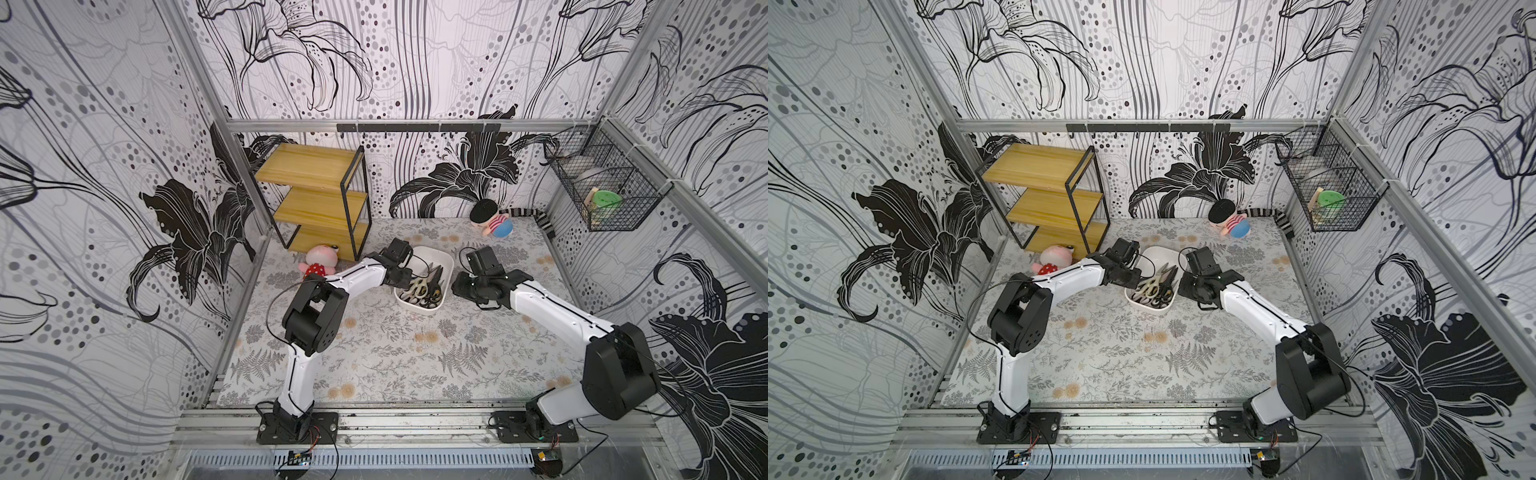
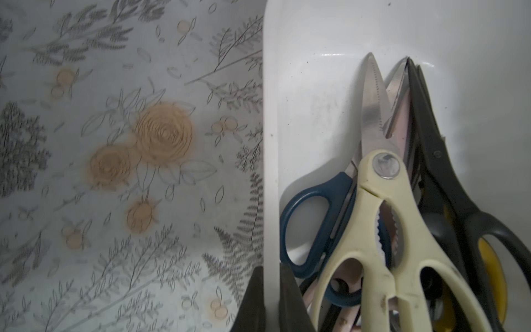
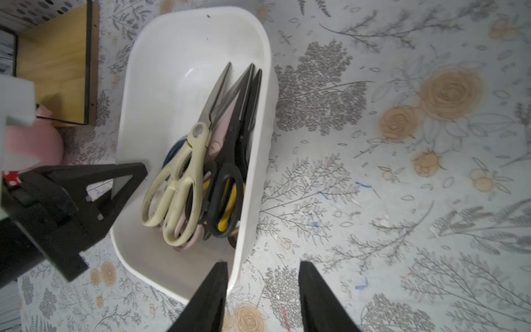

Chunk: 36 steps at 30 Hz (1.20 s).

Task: Take the scissors out of the storage box
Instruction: Adjust the storage box at the center of the board, then pick up the scissors from the storage box.

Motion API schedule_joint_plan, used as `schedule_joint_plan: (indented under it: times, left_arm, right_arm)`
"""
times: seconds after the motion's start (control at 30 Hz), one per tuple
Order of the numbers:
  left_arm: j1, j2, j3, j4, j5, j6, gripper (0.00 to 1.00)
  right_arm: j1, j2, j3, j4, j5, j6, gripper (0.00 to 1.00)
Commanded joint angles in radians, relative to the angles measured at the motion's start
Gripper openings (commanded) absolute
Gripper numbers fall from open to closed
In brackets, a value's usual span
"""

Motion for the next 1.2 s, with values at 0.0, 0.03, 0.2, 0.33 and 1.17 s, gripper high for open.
schedule_joint_plan:
  times: [0.0,0.03,0.2,0.33,1.17]
  left_arm:
    - [-0.01,-0.114,-0.119,0.093,-0.05,-0.188,0.0]
    - [-0.021,-0.138,-0.158,0.108,-0.072,-0.24,0.0]
    - [-0.082,-0.197,-0.261,0.105,-0.205,-0.42,0.0]
    - [-0.09,-0.222,-0.343,0.151,-0.216,-0.52,0.0]
    - [-0.092,-0.243,-0.382,0.201,-0.143,-0.562,0.0]
  right_arm:
    - [0.034,0.066,0.094,-0.059,-0.001,-0.03,0.45]
    - [0.048,0.091,0.125,-0.066,-0.002,-0.03,0.45]
    - [0.131,0.229,0.294,-0.142,-0.003,-0.031,0.41]
    - [0.196,0.336,0.431,-0.239,-0.003,-0.018,0.39]
    - [0.257,0.469,0.434,-0.265,0.035,0.037,0.31]
